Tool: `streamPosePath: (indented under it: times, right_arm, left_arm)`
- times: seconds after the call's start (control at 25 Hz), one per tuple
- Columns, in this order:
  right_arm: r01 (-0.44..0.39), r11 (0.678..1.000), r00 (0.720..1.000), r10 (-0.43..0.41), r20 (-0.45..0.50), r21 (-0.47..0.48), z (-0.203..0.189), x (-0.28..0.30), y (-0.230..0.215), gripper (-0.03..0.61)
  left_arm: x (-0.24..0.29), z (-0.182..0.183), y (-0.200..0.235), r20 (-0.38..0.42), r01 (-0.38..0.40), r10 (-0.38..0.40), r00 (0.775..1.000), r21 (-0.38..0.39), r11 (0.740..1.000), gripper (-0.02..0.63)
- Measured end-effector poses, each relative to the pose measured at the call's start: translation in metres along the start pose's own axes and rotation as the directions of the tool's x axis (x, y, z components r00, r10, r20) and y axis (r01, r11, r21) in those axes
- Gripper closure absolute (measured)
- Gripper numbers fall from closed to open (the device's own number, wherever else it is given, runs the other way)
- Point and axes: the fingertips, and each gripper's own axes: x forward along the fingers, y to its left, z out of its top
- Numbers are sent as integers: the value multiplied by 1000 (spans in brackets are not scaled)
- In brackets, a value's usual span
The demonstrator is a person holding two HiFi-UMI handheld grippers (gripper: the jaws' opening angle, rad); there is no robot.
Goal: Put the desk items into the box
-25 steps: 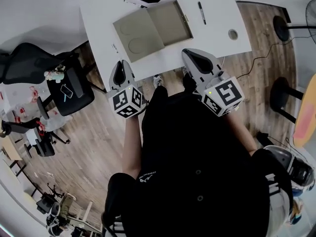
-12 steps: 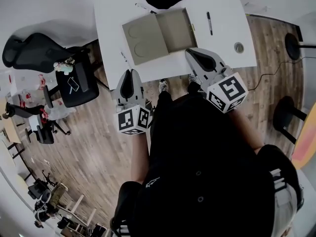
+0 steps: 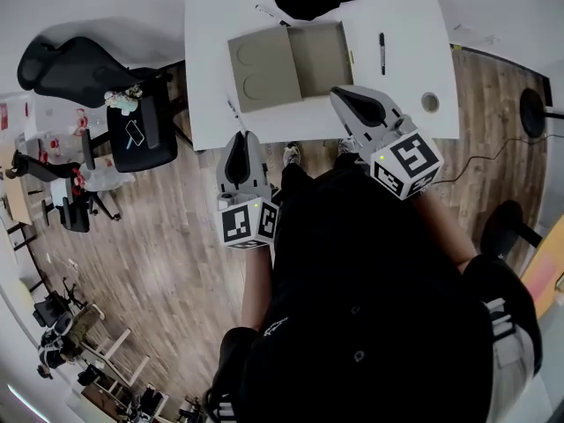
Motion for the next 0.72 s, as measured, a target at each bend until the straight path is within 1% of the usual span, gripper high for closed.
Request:
streamPosePath:
  times: [0.16,0.32,0.52,0.72]
  right_arm:
    - [-16,1000,1000,16,0,-4,-1,-8,-9,580]
    - [-18,1000,1000,18,7,-2,0,-18,-18,580]
    - [-4,1000,1000,4,8,2,-2,-35,-31,580]
    - [49,999,999,-49,2,12,-13,-59,-44,580]
  left_arm:
    - [-1,-2,-12,8,-24,24,1000,-4,1000,557]
    - [2,-4,-25,5,-27,27,1000,8,1000,557]
    - [11,-13,-46,-19,-3,4,1000,23,1000,557]
    - [22,-27,-67,-51,46,-45,998,25,999,557]
